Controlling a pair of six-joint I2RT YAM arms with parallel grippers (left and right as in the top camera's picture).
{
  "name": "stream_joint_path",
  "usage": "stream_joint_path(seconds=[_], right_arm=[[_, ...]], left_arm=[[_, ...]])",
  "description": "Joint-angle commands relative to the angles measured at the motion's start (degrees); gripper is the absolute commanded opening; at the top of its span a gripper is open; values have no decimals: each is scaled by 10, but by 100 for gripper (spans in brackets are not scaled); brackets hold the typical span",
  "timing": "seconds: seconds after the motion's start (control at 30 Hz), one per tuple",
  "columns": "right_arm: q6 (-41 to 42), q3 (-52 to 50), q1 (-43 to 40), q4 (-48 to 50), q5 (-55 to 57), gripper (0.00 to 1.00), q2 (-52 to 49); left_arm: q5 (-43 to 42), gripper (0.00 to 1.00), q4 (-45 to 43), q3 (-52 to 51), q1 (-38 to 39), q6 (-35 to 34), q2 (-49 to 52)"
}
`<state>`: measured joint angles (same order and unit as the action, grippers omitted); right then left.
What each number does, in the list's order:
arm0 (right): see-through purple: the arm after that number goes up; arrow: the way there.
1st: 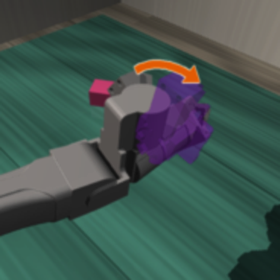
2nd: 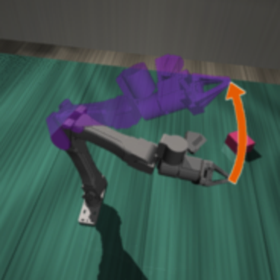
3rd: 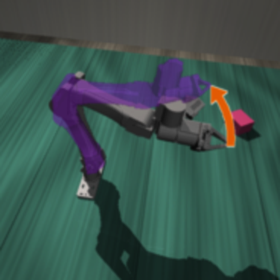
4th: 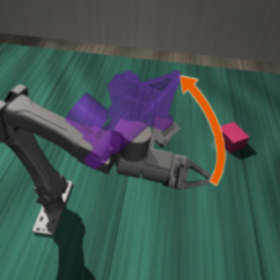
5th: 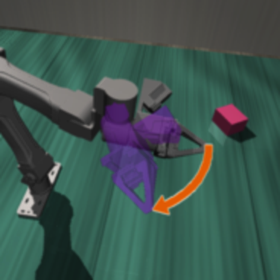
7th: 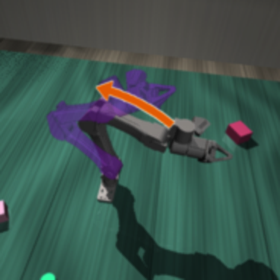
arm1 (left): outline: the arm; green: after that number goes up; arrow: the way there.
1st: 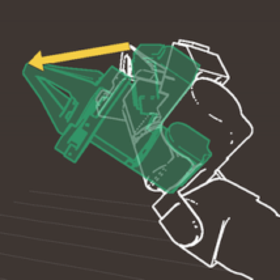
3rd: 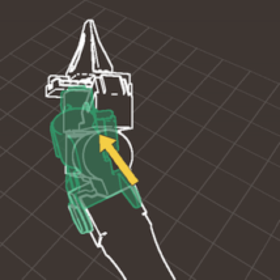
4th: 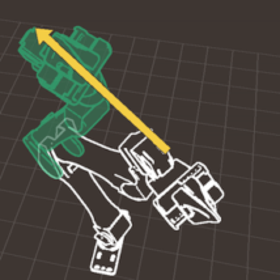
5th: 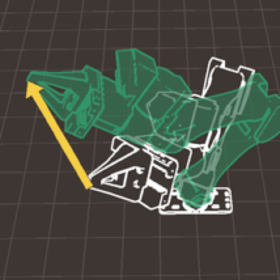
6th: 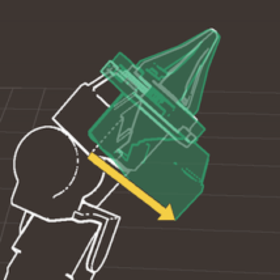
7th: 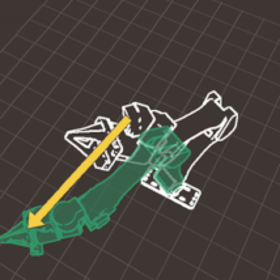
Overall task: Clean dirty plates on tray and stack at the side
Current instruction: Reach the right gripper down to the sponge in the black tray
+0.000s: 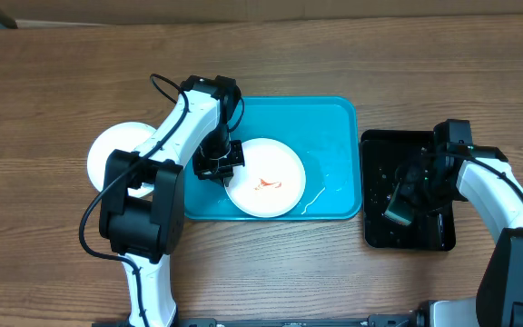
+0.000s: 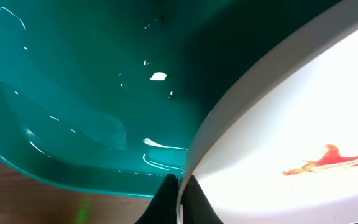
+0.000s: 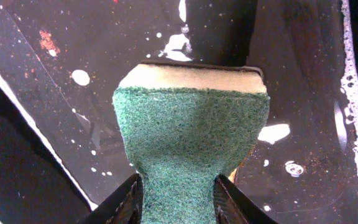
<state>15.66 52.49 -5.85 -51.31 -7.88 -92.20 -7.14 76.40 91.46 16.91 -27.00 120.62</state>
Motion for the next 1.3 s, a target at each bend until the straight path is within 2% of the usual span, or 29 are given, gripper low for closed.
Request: stream_joint_path(seconds=[0.0, 0.27, 0.33, 0.5, 0.57, 0.83, 0.93, 1.27], right_arm=[[11, -9, 3, 0, 9, 39, 5], [11, -49, 3, 34, 9, 38, 5], [16, -54, 3, 38, 8, 33, 5], [15, -43, 3, 31, 8, 9, 5], [15, -26, 3, 16, 8, 4, 5], [2, 110, 4, -95, 7, 4, 6], [-29, 153, 4, -131, -14, 4, 6], [-31, 165, 4, -162, -26, 4, 6]], left_arm=[[-3, 4, -2, -3, 4, 6, -9], [-2, 4, -2, -3, 4, 7, -9], [-2, 4, -2, -3, 4, 7, -9], [-2, 4, -2, -3, 4, 7, -9], [-2, 4, -2, -3, 4, 7, -9], [-2, 4, -2, -3, 4, 7, -9], [-2, 4, -2, -3, 4, 7, -9], [-2, 4, -2, -3, 4, 7, -9]])
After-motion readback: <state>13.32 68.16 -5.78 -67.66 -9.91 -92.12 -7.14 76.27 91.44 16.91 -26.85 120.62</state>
